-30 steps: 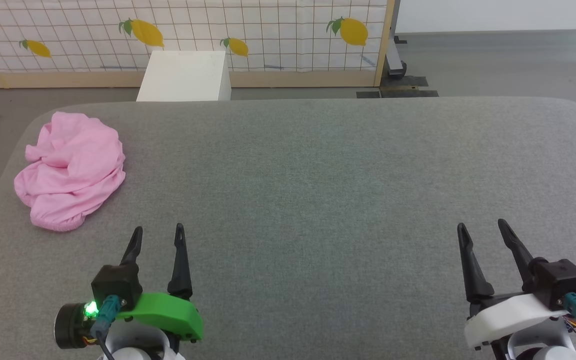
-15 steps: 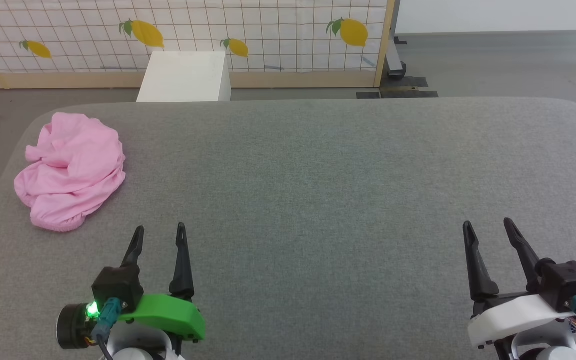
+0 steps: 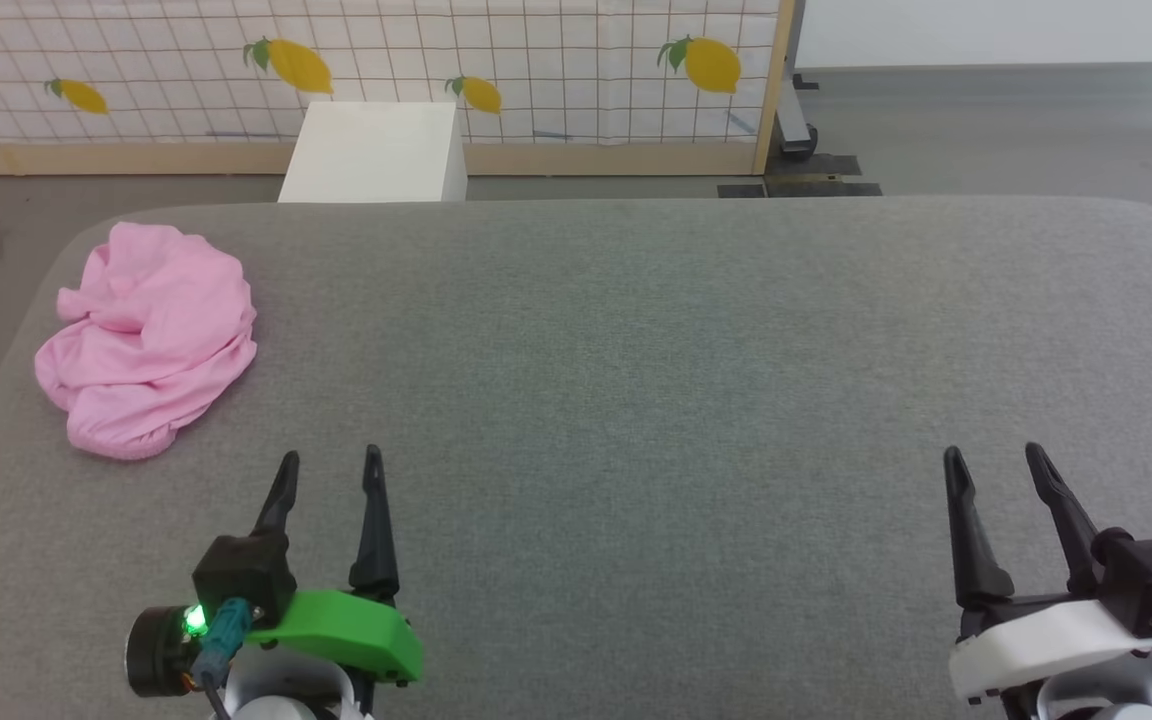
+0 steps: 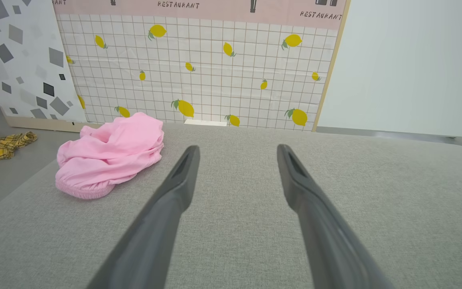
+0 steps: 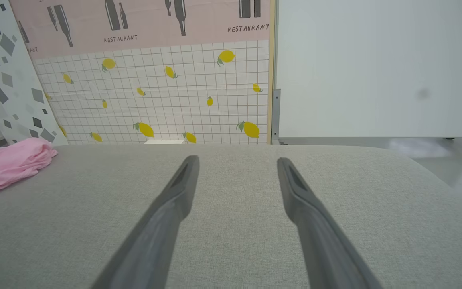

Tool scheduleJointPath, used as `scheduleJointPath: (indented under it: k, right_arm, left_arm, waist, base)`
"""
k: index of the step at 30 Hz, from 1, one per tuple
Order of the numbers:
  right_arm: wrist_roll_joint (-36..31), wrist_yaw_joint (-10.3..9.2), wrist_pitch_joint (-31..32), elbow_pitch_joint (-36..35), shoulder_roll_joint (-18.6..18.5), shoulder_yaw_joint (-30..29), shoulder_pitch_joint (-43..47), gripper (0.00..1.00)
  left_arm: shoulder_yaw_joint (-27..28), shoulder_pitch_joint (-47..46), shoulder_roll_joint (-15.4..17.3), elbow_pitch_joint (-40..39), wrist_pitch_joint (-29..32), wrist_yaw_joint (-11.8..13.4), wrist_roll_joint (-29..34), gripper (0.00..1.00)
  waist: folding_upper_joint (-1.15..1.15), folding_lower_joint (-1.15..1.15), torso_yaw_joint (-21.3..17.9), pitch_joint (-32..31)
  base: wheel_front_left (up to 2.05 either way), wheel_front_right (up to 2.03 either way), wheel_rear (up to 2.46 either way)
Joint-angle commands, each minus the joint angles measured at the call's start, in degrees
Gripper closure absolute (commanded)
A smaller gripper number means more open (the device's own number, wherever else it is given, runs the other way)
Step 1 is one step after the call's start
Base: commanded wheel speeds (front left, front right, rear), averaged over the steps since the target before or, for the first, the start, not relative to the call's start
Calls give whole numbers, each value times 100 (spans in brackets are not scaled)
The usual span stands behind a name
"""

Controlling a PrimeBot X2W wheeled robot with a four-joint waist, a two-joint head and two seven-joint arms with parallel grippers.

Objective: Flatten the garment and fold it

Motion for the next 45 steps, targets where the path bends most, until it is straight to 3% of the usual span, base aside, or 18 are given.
scheduleJointPath:
  k: [1,8,19,25,34,45]
  right_arm:
    - [58,23,-51,-4,-3,-41,89,0]
    - [80,24,-108,-25,-3,-177,185,0]
    - [132,27,-226,-71,-4,-115,62,0]
    - [154,28,-244,-73,-4,-6,-28,0]
    - [117,28,-212,-33,-4,87,-64,0]
    - [120,28,-171,-43,-4,104,-147,0]
  left_arm:
    - [-67,-114,29,18,-66,31,-49,0]
    - [-183,-300,42,77,-169,77,-101,0]
    - [-104,-185,214,59,-313,287,-292,0]
    - [-67,-89,248,33,-380,372,-408,0]
    - [-27,-27,213,51,-423,380,-513,0]
    - [211,-210,174,30,-446,283,-895,0]
  waist:
    - [0,0,91,13]
    - [0,0,855,84]
    - [0,0,2818,139]
    - [0,0,3545,205]
    - [0,0,3685,235]
    - [0,0,3048,439]
  base:
    - [0,0,0]
    - [0,0,0]
    - [0,0,0]
    - [0,0,0]
    - [0,0,0]
    - [0,0,0]
